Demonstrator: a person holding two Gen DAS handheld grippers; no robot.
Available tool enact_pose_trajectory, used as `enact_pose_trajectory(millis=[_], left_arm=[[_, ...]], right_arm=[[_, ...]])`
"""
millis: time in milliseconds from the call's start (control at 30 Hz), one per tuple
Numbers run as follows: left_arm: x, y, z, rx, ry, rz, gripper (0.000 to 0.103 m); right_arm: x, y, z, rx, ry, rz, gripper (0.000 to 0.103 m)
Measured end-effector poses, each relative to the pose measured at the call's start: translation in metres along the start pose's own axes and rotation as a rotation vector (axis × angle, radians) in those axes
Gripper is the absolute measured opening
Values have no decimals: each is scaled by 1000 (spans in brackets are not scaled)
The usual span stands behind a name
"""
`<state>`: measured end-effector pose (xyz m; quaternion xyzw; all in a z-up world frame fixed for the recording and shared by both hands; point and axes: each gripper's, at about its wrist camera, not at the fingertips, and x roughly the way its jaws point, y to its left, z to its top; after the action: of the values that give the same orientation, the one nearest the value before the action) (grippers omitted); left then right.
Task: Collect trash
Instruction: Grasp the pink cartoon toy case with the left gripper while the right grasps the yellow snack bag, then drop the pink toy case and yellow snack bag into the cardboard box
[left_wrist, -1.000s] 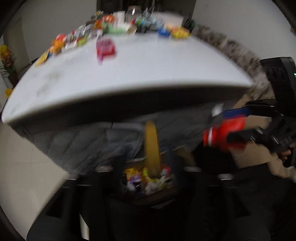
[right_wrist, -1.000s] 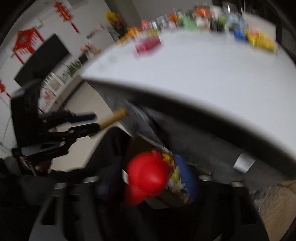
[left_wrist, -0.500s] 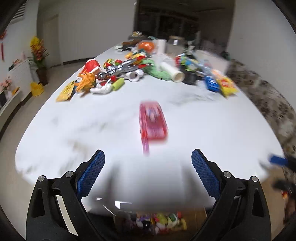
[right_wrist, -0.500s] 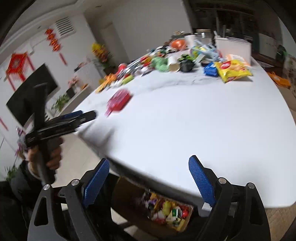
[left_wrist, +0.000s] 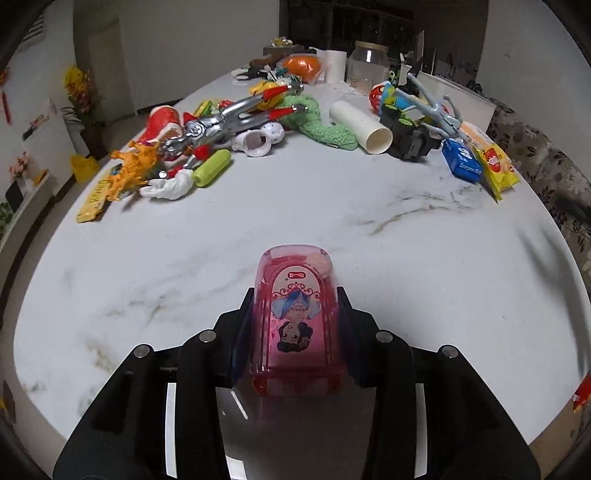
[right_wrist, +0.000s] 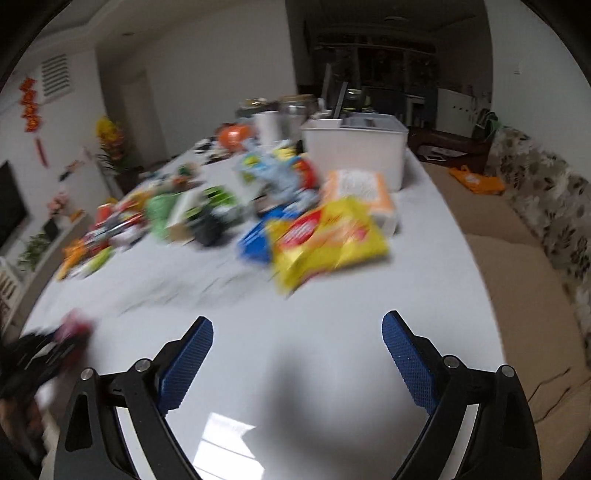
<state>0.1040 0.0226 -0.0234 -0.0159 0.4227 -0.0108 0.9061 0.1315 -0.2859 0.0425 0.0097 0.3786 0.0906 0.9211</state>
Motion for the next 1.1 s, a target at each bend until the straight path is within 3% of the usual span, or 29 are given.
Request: enact_pose_trajectory(millis=[233,333,367,400,433,500,600,867,1100], left_arm=[[-23,-4,-14,-16,28,-89,40],[-24,-8,-14,-14,28,-113,40],[-24,-10,-13,-12,25,-116,40],[-24,-12,-13,-9,21,-116,40],[-23,-13,-12,-7,19,-113,40],[-22,-13,-11,-10,23,-119,40],[-27,-13,-12,-11,17,-119,40],[-80,-21,-32,41,-51,-134,40],[-122,-20,-85,83,-31,-124,40]], right_arm=[[93,-36,57,-22,132,-12,97],[117,-55,65,90,176,80,97],[124,-62,64,157,204,124,82],[124,-64,62,197,194,144,59],[122,-63,60,207,194,147,52],[112,-63,52,258,179,187,34],[80,-55,35,277,136,222,25],[-41,10,-31,163,70,380,23],[-127,85,-112,-17,97,504,23]])
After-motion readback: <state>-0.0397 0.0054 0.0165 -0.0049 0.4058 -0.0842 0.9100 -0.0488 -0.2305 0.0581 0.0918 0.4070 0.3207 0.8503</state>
